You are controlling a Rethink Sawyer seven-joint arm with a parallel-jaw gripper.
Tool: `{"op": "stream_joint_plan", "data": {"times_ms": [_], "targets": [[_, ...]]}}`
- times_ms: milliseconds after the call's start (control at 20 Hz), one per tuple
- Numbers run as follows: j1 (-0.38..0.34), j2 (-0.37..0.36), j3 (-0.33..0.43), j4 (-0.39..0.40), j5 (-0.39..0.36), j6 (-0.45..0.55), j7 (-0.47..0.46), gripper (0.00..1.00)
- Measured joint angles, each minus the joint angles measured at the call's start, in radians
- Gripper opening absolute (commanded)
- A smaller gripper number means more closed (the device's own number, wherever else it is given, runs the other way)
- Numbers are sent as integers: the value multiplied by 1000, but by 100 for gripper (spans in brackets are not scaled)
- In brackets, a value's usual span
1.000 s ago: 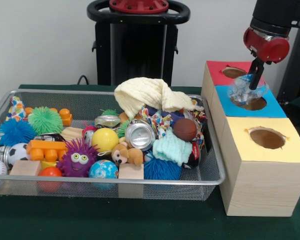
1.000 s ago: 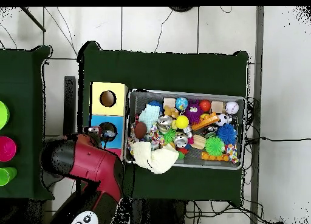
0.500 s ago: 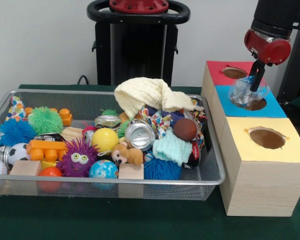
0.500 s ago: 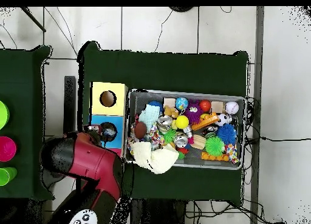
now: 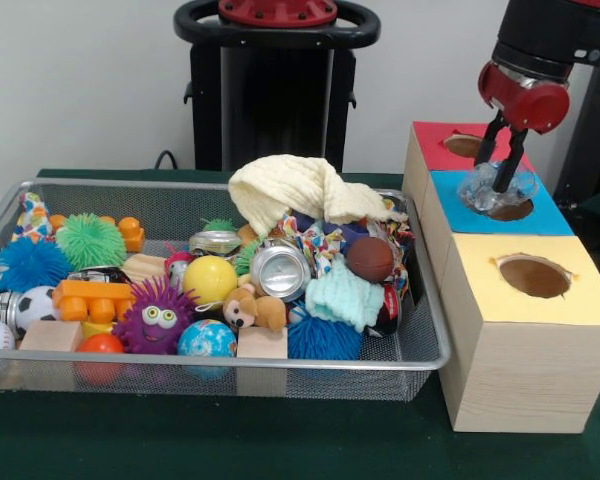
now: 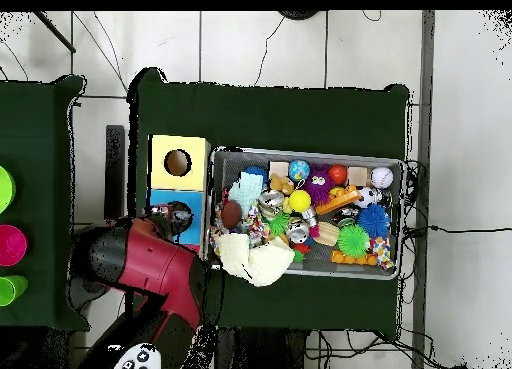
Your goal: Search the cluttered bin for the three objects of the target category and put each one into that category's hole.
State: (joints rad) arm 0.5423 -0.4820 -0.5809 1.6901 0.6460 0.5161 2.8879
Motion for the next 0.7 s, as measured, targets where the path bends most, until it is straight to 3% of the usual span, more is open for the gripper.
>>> {"op": "stream_joint_plan", "data": {"times_ms": [700], "targets": [[-3,-8,-1,0,3,0,0,100]]}}
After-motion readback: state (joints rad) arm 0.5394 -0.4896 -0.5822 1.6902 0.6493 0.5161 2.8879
